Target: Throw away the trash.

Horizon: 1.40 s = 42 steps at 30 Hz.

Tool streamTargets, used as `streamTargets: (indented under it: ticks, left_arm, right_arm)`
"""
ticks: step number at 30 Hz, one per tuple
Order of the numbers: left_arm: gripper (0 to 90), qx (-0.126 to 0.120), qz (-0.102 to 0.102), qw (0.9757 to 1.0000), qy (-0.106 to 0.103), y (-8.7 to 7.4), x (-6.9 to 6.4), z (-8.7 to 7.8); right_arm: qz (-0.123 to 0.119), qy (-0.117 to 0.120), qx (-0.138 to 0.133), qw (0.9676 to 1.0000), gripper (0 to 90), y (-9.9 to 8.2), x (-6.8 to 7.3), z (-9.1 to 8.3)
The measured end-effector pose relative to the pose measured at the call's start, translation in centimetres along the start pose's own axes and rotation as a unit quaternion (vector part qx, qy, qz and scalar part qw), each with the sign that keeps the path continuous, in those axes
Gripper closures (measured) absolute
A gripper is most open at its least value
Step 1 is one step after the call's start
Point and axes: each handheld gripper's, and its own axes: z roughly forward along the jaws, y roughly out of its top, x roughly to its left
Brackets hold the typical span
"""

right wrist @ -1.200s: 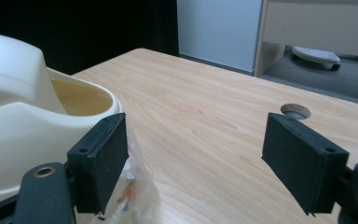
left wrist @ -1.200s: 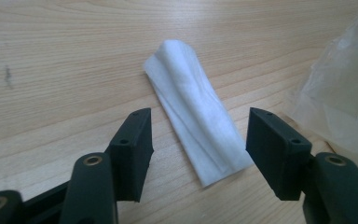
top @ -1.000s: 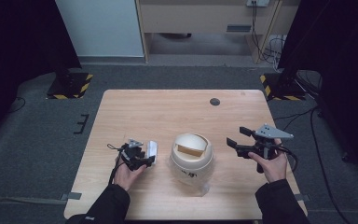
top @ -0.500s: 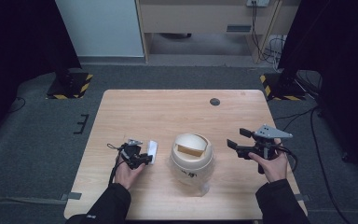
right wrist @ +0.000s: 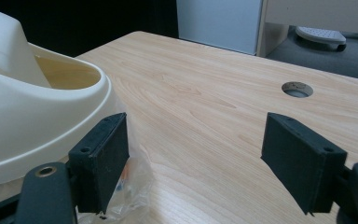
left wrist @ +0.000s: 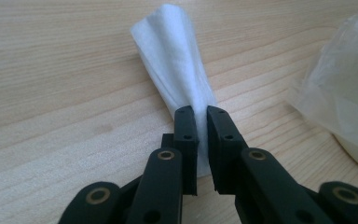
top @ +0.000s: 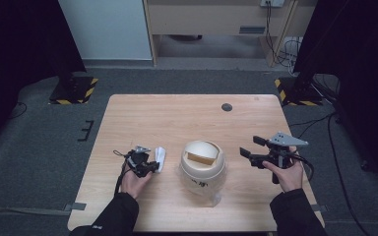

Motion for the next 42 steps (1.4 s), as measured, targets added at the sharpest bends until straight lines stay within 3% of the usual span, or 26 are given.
streamTargets:
  ticks: [9, 15, 17, 18, 19, 25, 27, 28, 30, 37, 41, 42]
  left_arm:
    - [83.2, -0.052, 0.007, 0.9986, 0.003, 0.7, -0.2, -1.9]
    - [83.1, -0.112, 0.005, 0.9937, 0.0, 1.3, 0.0, -3.9]
    - [83.2, -0.133, 0.005, 0.9911, 0.0, 1.5, 0.1, -4.6]
    - [83.1, -0.154, 0.007, 0.988, 0.0, 1.6, 0.1, -5.3]
    - [83.2, -0.154, 0.007, 0.988, 0.0, 1.6, 0.1, -5.3]
    - [83.1, -0.212, 0.019, 0.9772, -0.004, 1.9, -0.3, -7.1]
    - [83.1, -0.231, 0.024, 0.9726, -0.008, 1.9, -0.6, -7.9]
    - [83.1, -0.231, 0.024, 0.9726, -0.008, 1.9, -0.6, -7.9]
    - [83.1, -0.243, 0.026, 0.9697, -0.009, 2.0, -0.7, -8.4]
    - [83.1, -0.285, 0.035, 0.9576, -0.018, 2.4, -1.5, -10.2]
    - [83.1, -0.294, 0.04, 0.9545, -0.028, 2.7, -2.0, -10.8]
    - [83.1, -0.3, 0.042, 0.9525, -0.029, 2.7, -2.2, -11.0]
  right_arm:
    - [0.006, -0.007, -0.001, 1.0, 23.0, -0.2, -0.3, -0.1]
    - [0.004, -0.011, 0.002, 0.9999, 23.2, -0.2, -0.5, -0.1]
    - [0.006, -0.015, 0.002, 0.9999, 23.5, -0.2, -0.5, -0.1]
    - [0.007, -0.018, 0.001, 0.9998, 23.9, -0.2, -0.6, -0.2]
    - [0.007, -0.018, 0.001, 0.9998, 23.9, -0.2, -0.6, -0.2]
    - [-0.001, -0.025, -0.007, 0.9996, 25.2, 0.0, -0.8, -0.3]
    - [0.004, -0.022, -0.005, 0.9997, 25.4, 0.2, -0.7, -0.4]
    - [0.003, -0.022, -0.006, 0.9997, 25.4, 0.3, -0.7, -0.5]
    - [0.004, -0.021, -0.01, 0.9997, 25.5, 0.3, -0.7, -0.5]
    - [0.01, -0.019, -0.032, 0.9993, 26.5, 1.2, -0.4, -1.2]
    - [0.012, -0.012, -0.042, 0.999, 25.9, 1.8, -0.2, -1.4]
    - [0.013, -0.01, -0.045, 0.9988, 25.9, 2.0, -0.1, -1.4]
